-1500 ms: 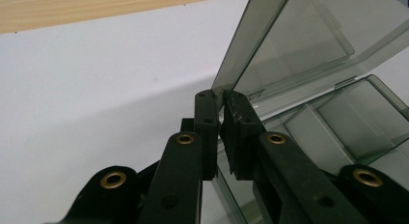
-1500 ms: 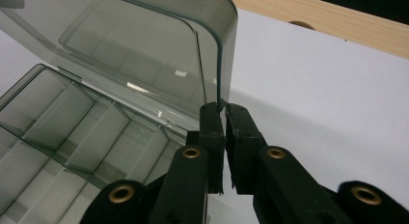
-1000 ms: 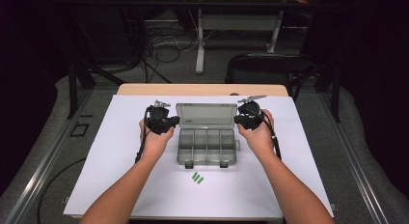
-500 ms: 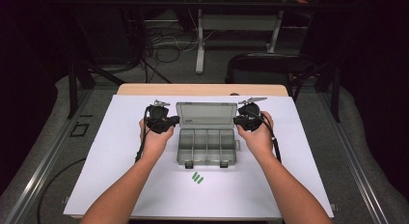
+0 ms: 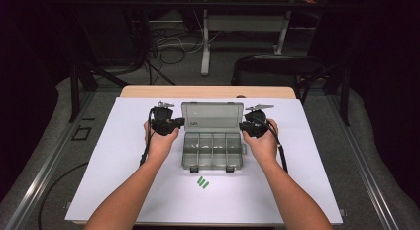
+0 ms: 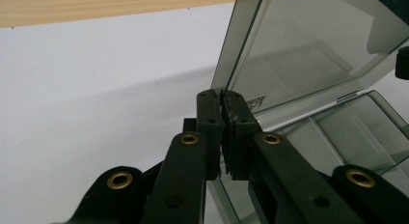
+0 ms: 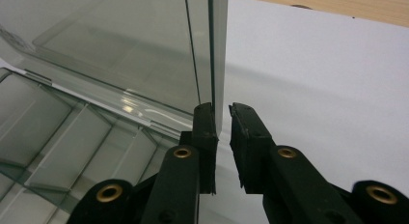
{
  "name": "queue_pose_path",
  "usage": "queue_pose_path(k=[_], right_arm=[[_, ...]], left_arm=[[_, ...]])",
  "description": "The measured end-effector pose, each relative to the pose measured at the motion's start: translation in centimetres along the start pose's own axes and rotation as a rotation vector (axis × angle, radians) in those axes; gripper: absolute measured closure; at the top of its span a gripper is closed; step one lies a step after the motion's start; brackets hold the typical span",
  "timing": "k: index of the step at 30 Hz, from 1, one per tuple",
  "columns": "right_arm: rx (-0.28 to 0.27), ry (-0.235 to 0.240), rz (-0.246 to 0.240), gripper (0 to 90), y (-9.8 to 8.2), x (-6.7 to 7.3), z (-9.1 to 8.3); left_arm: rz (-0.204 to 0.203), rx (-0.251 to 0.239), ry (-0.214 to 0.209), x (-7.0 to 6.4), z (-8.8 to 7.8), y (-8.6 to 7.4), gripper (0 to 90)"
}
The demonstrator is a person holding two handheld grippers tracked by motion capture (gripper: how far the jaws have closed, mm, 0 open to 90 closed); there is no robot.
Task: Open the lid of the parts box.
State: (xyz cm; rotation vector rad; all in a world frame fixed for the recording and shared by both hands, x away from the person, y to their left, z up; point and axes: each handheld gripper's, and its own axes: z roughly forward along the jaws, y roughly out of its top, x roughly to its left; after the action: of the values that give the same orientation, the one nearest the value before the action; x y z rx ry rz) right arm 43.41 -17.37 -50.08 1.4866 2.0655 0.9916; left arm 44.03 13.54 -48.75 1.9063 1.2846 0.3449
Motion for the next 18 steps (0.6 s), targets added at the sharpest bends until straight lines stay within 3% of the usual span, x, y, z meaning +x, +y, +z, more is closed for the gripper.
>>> queue_pose_path(k=[7, 12, 17, 18], right_arm=[[-0.026, -0.005, 0.023, 81.5, -0.42, 0.11, 0.23], [-0.072, 0.005, 0.071, 84.7, -0.96, 0.16, 0.51], [-0.058, -0.007, 0.062, 84.5, -1.00, 0.35, 0.53], [-0.082, -0.011, 0.065, 84.2, -1.06, 0.40, 0.68]], left_arm=[[-0.008, 0.002, 0.000, 0.09, 0.15, 0.10, 87.2], [-0.008, 0.001, -0.002, 0.15, 0.20, 0.13, 87.2], [-0.010, -0.003, 0.000, 0.20, 0.28, 0.13, 87.3], [-0.011, -0.005, 0.000, 0.20, 0.29, 0.12, 87.3]])
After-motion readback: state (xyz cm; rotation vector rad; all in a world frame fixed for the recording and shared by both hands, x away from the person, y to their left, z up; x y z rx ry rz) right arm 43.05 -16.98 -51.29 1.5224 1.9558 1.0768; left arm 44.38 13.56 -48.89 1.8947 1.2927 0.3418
